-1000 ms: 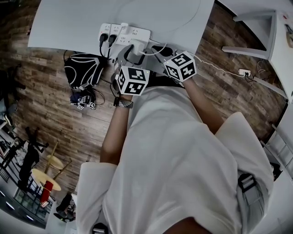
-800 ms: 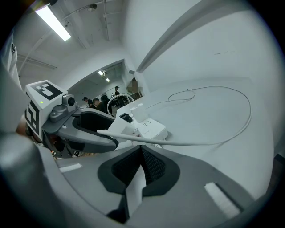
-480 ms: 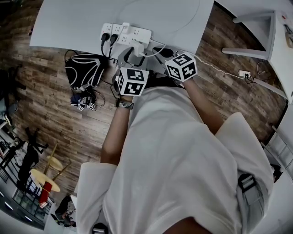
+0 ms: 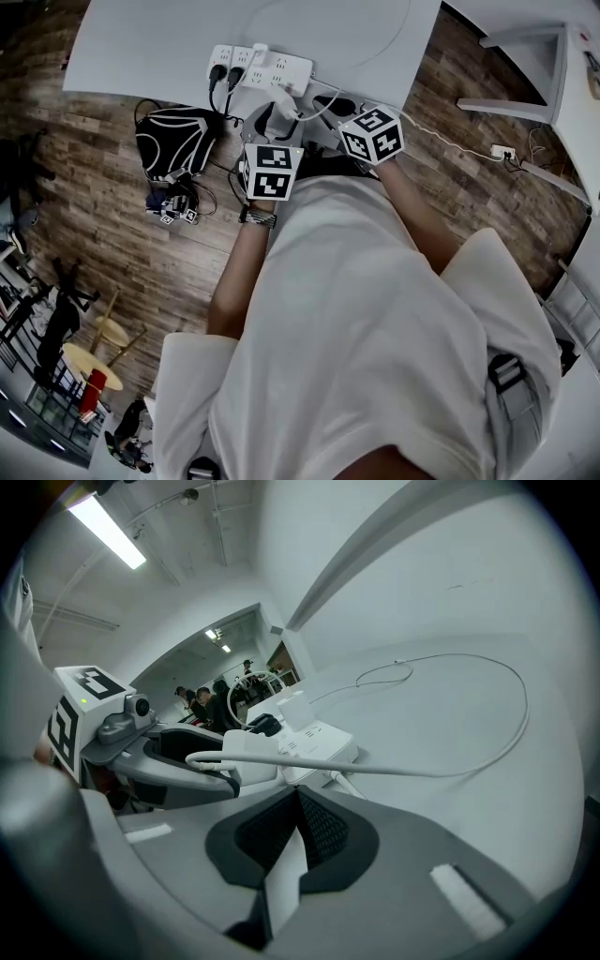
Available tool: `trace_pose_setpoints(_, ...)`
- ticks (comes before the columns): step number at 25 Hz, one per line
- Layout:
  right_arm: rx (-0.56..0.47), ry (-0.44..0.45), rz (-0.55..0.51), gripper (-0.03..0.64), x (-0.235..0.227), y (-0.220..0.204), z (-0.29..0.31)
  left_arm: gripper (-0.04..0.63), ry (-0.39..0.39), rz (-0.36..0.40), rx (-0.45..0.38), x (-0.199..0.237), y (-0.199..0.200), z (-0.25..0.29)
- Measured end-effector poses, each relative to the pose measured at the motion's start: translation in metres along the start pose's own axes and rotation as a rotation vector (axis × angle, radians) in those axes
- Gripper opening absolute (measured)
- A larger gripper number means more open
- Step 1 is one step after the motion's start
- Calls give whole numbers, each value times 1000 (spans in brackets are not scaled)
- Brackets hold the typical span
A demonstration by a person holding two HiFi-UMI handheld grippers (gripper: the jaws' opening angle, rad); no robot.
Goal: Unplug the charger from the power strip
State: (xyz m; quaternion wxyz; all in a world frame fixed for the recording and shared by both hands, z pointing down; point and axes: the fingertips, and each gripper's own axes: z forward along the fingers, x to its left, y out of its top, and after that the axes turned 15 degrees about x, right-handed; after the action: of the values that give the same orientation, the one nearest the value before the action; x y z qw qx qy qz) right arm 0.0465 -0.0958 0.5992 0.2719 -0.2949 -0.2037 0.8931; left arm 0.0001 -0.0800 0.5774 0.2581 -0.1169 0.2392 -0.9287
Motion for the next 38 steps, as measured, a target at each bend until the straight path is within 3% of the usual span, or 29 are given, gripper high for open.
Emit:
trace_pose_setpoints(14, 19, 5, -4, 2, 3, -6, 6, 244, -109, -125, 47, -6, -23, 10)
trace_pose_setpoints(23, 39, -7, -2, 2, -4, -10, 3, 244, -148, -138, 101, -14, -36, 25)
trace_pose_setpoints(38, 69, -55, 97, 2, -3, -35, -11, 244, -195, -142, 192, -25, -61, 23)
